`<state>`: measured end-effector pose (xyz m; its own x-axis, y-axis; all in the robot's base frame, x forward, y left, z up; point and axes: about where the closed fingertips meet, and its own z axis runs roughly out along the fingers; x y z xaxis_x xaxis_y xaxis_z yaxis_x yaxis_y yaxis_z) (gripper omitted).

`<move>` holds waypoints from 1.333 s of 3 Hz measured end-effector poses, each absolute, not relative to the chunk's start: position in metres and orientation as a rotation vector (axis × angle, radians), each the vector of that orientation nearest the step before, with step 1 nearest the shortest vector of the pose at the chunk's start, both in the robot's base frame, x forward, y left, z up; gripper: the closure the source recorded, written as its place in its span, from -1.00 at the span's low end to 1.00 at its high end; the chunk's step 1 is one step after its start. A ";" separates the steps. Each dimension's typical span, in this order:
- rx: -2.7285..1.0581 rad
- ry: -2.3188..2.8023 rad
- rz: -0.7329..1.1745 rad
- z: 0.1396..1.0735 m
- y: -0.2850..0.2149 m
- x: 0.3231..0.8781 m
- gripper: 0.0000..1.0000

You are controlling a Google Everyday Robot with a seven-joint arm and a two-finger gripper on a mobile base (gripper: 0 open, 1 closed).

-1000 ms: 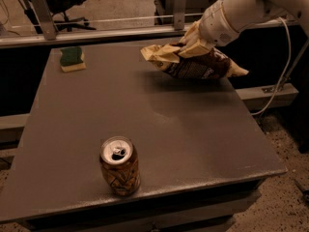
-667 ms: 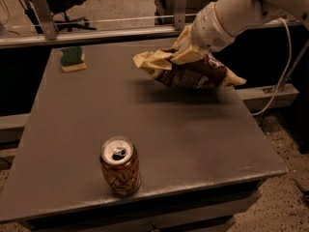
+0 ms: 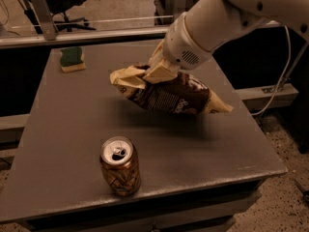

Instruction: Move brown chip bag near orange can

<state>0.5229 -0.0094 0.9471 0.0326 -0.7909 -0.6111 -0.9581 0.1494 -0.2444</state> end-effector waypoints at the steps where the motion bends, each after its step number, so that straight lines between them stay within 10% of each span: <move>1: -1.616 1.883 0.414 0.947 0.027 0.481 0.93; 4: -1.625 1.932 0.524 0.943 0.070 0.447 -0.46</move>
Offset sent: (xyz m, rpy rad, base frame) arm -0.0751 0.0752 -0.0079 0.0495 0.2045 -0.0722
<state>0.4469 0.0696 0.9433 -0.1127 -0.7632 -0.6362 -0.9801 0.1905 -0.0549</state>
